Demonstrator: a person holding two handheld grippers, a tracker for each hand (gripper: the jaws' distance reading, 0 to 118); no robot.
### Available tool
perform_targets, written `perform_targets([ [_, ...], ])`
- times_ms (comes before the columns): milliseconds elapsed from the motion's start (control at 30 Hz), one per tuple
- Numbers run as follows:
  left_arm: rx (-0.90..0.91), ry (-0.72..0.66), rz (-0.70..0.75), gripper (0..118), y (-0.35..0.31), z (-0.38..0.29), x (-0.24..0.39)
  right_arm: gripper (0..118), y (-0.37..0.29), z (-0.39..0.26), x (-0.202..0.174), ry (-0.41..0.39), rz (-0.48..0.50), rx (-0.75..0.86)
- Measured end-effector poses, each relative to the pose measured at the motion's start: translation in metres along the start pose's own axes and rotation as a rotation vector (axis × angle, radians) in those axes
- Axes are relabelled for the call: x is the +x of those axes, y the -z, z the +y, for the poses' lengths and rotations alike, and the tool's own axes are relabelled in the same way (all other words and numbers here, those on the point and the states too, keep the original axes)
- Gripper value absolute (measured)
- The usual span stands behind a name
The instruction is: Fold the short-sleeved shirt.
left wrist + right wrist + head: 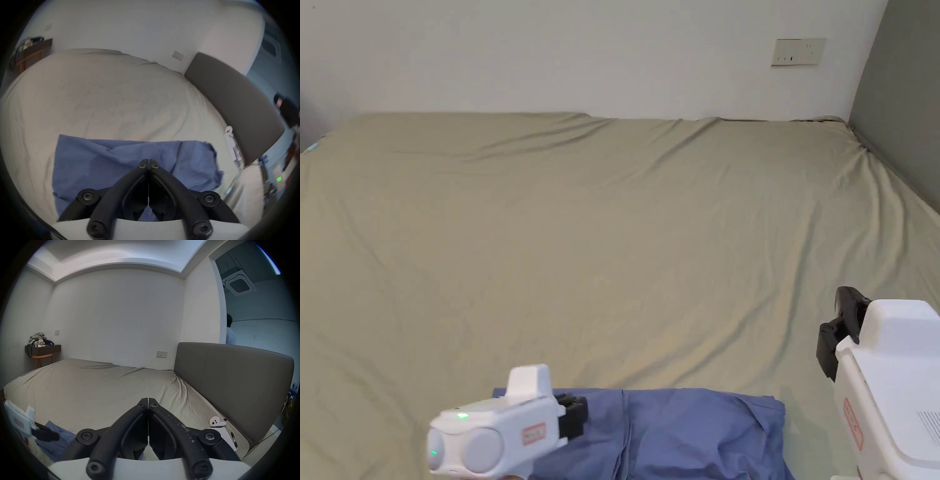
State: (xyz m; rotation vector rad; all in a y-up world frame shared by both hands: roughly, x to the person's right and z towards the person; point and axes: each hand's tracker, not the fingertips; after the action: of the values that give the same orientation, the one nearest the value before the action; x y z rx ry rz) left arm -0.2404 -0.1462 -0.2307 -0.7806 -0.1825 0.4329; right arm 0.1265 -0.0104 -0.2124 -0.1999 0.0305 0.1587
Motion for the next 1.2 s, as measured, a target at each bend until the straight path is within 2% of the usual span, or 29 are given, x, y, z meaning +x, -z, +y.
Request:
perform_targets([
  [133, -0.002, -0.157, -0.039, 0, -0.031, 0.016, -0.047, 2, -0.001, 0.002, -0.006, 0.003, 0.012, 0.007],
  [233, -0.047, -0.206, -0.016, 5, -0.038, 0.018, -0.081, 2, 0.001, 0.002, -0.011, 0.004, 0.022, 0.005],
  [267, -0.055, -0.219, 0.005, 17, -0.039, 0.017, -0.09, 2, 0.001, 0.002, -0.013, 0.002, 0.024, 0.004],
  [300, -0.064, -0.226, 0.015, 35, -0.039, 0.016, -0.099, 2, 0.001, 0.002, -0.014, -0.001, 0.026, 0.001],
  [333, -0.084, -0.238, 0.002, 60, -0.037, 0.013, -0.107, 2, 0.001, 0.002, -0.016, -0.003, 0.029, 0.001],
  [367, -0.112, -0.271, -0.008, 92, -0.034, 0.011, -0.117, 2, 0.002, 0.002, -0.017, -0.007, 0.031, -0.001],
  [400, -0.146, -0.292, -0.02, 110, -0.031, 0.009, -0.123, 2, 0.002, 0.001, -0.018, -0.01, 0.032, -0.003],
  [433, -0.168, -0.316, -0.02, 116, -0.026, 0.006, -0.131, 2, 0.003, 0.001, -0.019, -0.013, 0.033, -0.007],
  [533, -0.147, -0.321, -0.035, 111, -0.015, 0.001, -0.149, 2, 0.004, 0.0, -0.02, -0.014, 0.031, -0.014],
  [567, -0.149, -0.334, -0.042, 105, -0.01, 0.0, -0.153, 2, 0.005, 0.0, -0.021, -0.014, 0.03, -0.018],
  [633, -0.158, -0.358, -0.038, 83, -0.008, -0.003, -0.145, 2, 0.006, -0.001, -0.021, -0.015, 0.031, -0.025],
  [667, -0.164, -0.365, -0.039, 61, -0.003, -0.004, -0.147, 2, 0.007, -0.002, -0.021, -0.016, 0.028, -0.027],
  [700, -0.17, -0.371, -0.036, 51, 0.002, -0.005, -0.147, 2, 0.007, -0.002, -0.021, -0.019, 0.027, -0.028],
  [767, -0.195, -0.324, 0.023, 47, 0.011, -0.009, -0.143, 2, 0.008, -0.002, -0.021, -0.025, 0.024, -0.033],
  [833, -0.16, -0.275, 0.016, 31, 0.014, -0.007, -0.142, 2, 0.008, -0.003, -0.02, -0.025, 0.019, -0.036],
  [867, -0.168, -0.301, 0.01, 19, 0.012, -0.013, -0.141, 2, 0.008, -0.003, -0.019, -0.024, 0.018, -0.037],
  [900, -0.167, -0.316, 0.008, 14, 0.013, -0.014, -0.14, 2, 0.008, -0.003, -0.019, -0.023, 0.015, -0.038],
  [1033, -0.131, -0.235, 0.026, 9, -0.005, -0.01, -0.127, 2, 0.008, 0.0, -0.019, -0.029, 0.013, -0.036],
  [1133, -0.101, -0.258, -0.001, 7, -0.024, -0.002, -0.131, 2, 0.008, 0.005, -0.021, -0.03, 0.017, -0.026],
  [1200, -0.07, -0.224, 0.044, 7, -0.037, 0.002, -0.133, 2, 0.007, 0.007, -0.023, -0.026, 0.024, -0.018],
])
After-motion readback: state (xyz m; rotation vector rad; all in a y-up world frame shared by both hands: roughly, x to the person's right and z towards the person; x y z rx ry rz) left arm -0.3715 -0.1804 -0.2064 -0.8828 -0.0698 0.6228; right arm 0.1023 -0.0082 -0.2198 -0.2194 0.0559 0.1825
